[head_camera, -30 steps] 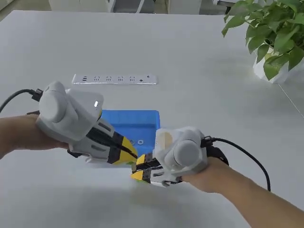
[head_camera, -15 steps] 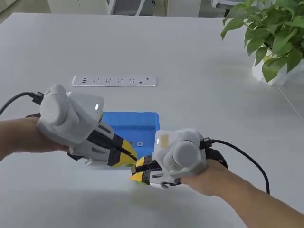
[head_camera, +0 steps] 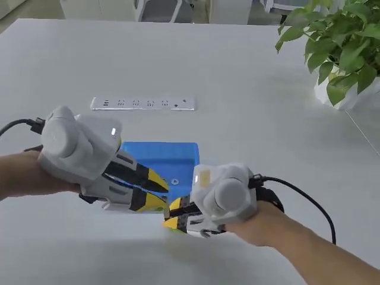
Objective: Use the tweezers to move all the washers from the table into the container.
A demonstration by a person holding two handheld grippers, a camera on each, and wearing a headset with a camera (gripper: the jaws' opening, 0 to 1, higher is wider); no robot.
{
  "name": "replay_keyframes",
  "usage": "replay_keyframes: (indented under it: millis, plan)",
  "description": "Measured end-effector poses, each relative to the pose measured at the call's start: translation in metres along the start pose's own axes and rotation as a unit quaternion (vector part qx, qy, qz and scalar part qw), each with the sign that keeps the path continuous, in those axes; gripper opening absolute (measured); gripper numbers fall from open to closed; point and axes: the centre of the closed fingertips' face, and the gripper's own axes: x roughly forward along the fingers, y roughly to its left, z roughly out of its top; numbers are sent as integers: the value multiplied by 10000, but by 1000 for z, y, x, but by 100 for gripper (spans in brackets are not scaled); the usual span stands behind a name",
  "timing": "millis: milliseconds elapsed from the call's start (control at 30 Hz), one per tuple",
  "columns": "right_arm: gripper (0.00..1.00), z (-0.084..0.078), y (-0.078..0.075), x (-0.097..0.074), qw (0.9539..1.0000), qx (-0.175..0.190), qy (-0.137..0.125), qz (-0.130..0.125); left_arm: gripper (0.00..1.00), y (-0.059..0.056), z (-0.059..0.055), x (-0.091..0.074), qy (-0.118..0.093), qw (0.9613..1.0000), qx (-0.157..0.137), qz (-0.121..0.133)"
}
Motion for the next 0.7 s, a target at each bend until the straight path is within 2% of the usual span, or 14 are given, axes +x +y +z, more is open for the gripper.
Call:
replay_keyframes:
  millis: [233, 267, 300, 367, 433, 533, 633, 700]
  plan:
    - [8, 0, 0, 0, 10000, -21, 21, 7, 27, 0, -4, -9, -60, 9997, -179, 181]
    - [8, 0, 1, 0, 10000, -20, 22, 15, 28, 0, -5, -10, -67, 9993, -296, 215]
    - [8, 0, 1, 0, 10000, -28, 28, 13, 31, -1, -7, -11, -54, 9990, -383, 238]
    - [8, 0, 1, -1, 10000, -13, 33, 13, 33, -3, -10, -12, -72, 9990, -329, 283]
    - [8, -1, 1, -1, 10000, -14, 44, 14, 34, -6, -12, -14, -144, 9982, -478, 331]
    - [8, 0, 3, -3, 10000, -29, 63, 21, 40, -11, -18, -18, -169, 9975, -552, 411]
    - [8, 0, 4, -6, 10000, -40, 79, 41, 48, -12, -27, -22, -92, 9961, -692, 545]
    - [8, 3, 3, -10, 10000, -31, 65, 20, 52, -12, -30, -26, -124, 9955, -703, 615]
